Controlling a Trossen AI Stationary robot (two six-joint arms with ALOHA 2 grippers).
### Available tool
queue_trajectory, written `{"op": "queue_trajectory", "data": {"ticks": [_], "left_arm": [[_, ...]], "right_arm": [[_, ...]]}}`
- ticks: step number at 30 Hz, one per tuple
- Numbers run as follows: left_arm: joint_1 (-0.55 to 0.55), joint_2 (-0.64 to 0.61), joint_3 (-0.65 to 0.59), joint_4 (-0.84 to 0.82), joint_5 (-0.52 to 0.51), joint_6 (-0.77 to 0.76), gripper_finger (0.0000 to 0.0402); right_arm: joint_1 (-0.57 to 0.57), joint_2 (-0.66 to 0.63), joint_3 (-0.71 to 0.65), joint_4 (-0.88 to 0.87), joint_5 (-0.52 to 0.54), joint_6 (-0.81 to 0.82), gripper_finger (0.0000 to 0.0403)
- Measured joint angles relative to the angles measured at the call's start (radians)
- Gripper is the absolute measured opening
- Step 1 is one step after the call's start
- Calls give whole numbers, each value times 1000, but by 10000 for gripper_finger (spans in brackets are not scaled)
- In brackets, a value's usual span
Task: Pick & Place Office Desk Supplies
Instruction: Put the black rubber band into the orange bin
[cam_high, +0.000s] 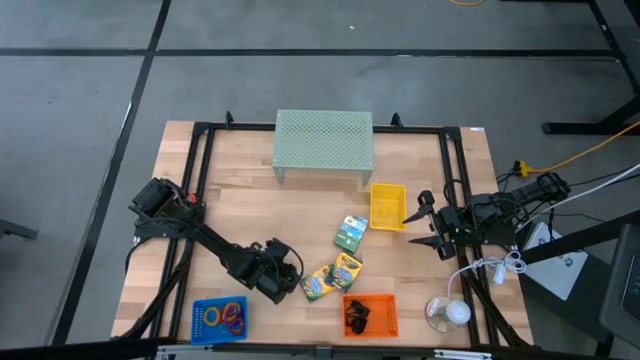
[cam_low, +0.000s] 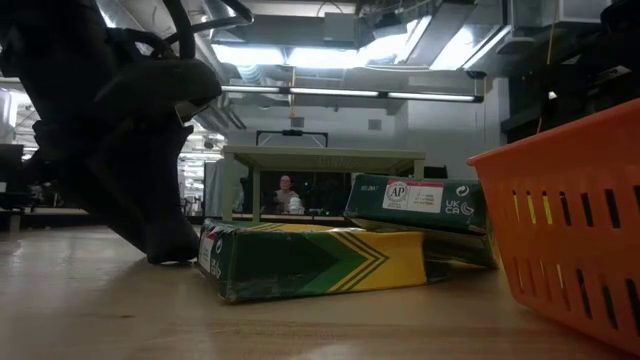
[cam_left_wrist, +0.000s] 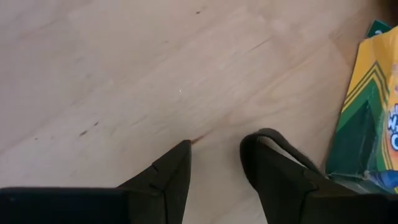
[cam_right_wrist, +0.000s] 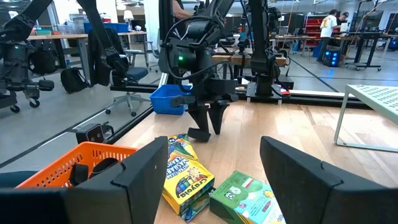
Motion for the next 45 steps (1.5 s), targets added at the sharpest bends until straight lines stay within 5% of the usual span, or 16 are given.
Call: {"op": "queue_trajectory", "data": {"ticks": [27,38,45], "left_arm": [[1,0,0,3,81,213,161],[1,0,0,21,57,394,11],[6,-15,-1,126,-59,530,2]], "right_arm": [[0,0,0,0,0,0,256],[0,0,0,0,0,0,256],[0,0,0,0,0,0,256]]}}
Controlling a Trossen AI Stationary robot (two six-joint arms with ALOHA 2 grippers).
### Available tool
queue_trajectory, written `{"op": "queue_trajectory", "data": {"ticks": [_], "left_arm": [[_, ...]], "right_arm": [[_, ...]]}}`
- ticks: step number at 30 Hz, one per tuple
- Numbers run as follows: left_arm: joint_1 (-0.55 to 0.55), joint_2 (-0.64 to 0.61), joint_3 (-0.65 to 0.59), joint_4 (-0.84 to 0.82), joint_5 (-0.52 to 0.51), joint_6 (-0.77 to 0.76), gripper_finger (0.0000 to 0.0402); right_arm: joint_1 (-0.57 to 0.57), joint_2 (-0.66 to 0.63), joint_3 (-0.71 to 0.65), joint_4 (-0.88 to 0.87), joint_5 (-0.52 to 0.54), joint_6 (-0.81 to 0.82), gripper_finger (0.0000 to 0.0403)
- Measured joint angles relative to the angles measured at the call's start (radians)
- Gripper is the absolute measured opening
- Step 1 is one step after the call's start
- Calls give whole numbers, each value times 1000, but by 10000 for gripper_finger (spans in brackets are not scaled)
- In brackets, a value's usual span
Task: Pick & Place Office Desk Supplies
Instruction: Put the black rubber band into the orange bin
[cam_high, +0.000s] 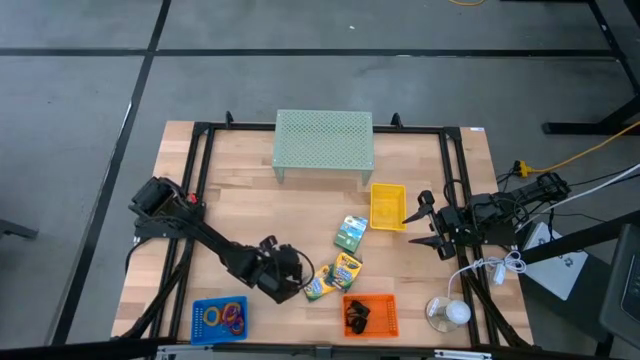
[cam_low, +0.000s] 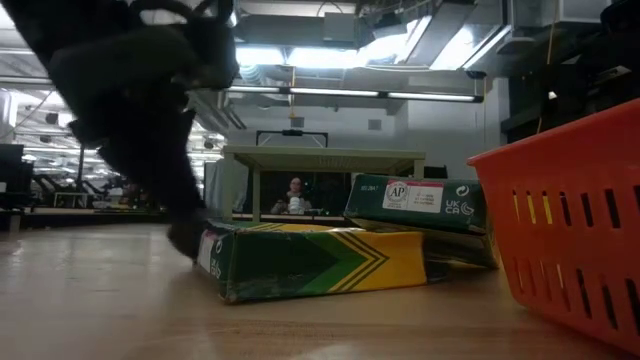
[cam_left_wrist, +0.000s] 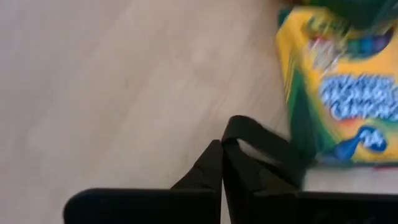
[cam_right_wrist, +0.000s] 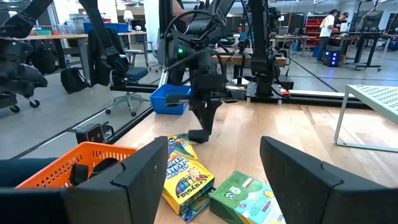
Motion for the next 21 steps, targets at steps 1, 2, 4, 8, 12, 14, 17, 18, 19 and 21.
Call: {"op": "queue_trajectory", "data": {"ticks": [1,2,4,8,12,14,17,18,19,21], "left_arm": [[1,-7,0,3,-17,19,2],[1,-12,0,12,-34,35,3],[1,-26,1,31,-72,71,2],[1,-47,1,39,-132,126,2],[1,-53,1,47,-163,162,1],[1,-53,1,69,-167,187,2],[7,-53,0,117,-193,246,2],[9,-53,0,141,-201,272,2],[14,-53,0,169,-209,300,1],[22,-53,0,230,-214,365,2]], "right_arm": [[0,0,0,0,0,0,256],[0,0,0,0,0,0,256],[0,0,0,0,0,0,256],[0,0,0,0,0,0,256],[0,0,0,0,0,0,256],[0,0,0,0,0,0,256],[0,0,0,0,0,0,255],[0,0,0,0,0,0,255],[0,0,0,0,0,0,255],[0,0,0,0,0,0,255]]}}
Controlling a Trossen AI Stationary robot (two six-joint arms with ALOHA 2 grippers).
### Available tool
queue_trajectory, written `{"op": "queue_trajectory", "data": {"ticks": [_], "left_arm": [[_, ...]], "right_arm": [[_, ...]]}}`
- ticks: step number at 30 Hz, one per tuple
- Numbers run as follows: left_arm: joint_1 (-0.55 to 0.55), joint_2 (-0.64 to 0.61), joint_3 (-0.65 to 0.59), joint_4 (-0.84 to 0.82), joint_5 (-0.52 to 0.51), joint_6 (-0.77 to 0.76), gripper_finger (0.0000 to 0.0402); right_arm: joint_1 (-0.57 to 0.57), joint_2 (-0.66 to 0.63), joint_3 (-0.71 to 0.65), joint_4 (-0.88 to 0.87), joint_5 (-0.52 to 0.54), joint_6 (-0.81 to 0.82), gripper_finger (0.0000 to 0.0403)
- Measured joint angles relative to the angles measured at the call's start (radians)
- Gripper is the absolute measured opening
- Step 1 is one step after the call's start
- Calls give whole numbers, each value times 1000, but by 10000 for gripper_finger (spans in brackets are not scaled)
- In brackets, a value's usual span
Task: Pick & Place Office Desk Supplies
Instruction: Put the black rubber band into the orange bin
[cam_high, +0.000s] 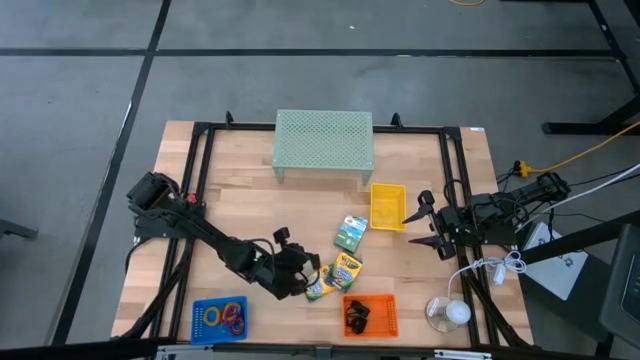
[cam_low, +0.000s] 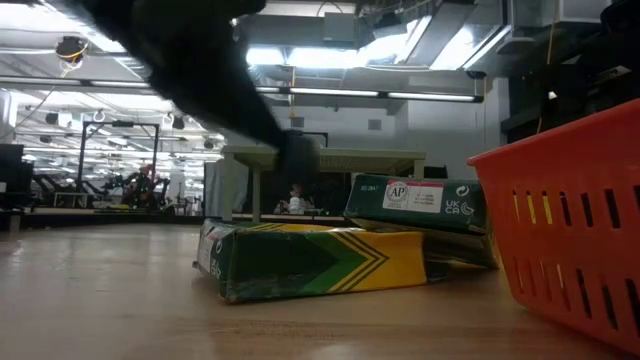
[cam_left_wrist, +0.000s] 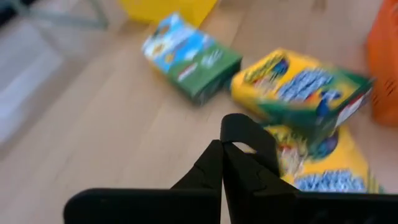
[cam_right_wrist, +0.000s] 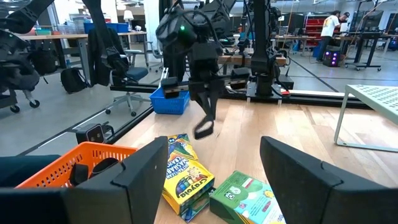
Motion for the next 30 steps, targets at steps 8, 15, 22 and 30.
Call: {"op": "queue_trajectory", "data": {"ticks": [8,15,22,30], "left_arm": [[36,0,0,384,99,320,2],[64,61,1,646,246,467,2],[99,208,26,821,349,446,2],[125,395,227,799,531,439,3]], "right_arm": [[0,0,0,0,0,0,255],[0,0,0,0,0,0,255],[0,0,0,0,0,0,255],[0,0,0,0,0,0,255]]}}
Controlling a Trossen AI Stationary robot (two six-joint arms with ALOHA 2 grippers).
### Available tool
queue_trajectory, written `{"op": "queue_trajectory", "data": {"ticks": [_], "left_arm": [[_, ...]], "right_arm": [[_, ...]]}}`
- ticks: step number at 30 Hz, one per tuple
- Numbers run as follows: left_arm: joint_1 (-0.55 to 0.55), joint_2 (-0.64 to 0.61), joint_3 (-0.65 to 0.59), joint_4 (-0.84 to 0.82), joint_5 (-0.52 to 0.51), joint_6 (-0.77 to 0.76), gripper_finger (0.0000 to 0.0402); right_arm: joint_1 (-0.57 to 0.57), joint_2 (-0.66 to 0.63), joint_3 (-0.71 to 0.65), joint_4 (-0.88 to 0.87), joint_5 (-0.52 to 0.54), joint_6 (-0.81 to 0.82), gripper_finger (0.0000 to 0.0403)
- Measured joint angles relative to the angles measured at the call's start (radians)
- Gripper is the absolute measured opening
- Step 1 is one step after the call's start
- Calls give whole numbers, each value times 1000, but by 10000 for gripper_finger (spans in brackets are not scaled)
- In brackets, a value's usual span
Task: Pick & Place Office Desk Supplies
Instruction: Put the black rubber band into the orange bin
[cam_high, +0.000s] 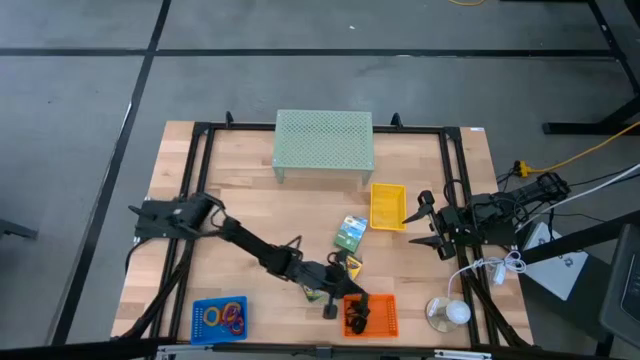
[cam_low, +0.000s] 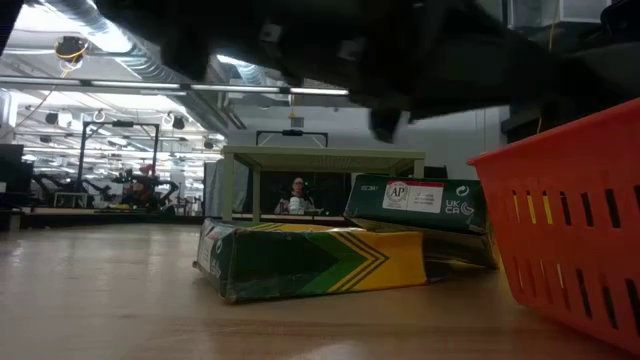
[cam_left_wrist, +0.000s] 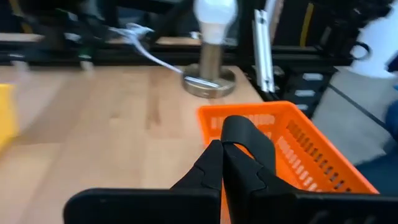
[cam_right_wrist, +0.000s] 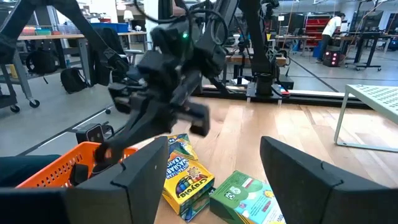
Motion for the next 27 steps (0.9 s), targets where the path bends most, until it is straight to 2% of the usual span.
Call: {"op": "queue_trajectory", "data": {"ticks": [5,9,16,20,27], "left_arm": [[0,33,122,-165,70,10,1],[-9,40,164,-273,82,24,3],[-9,40,165,-283,77,11,5],[-9,40,165,-276,71,-21,26],[-9,40,165,-266,71,-24,90]], "right_arm": [[0,0,0,0,0,0,255],[0,0,0,0,0,0,256],[0,0,0,0,0,0,256],[0,0,0,0,0,0,256],[0,0,0,0,0,0,256]]}}
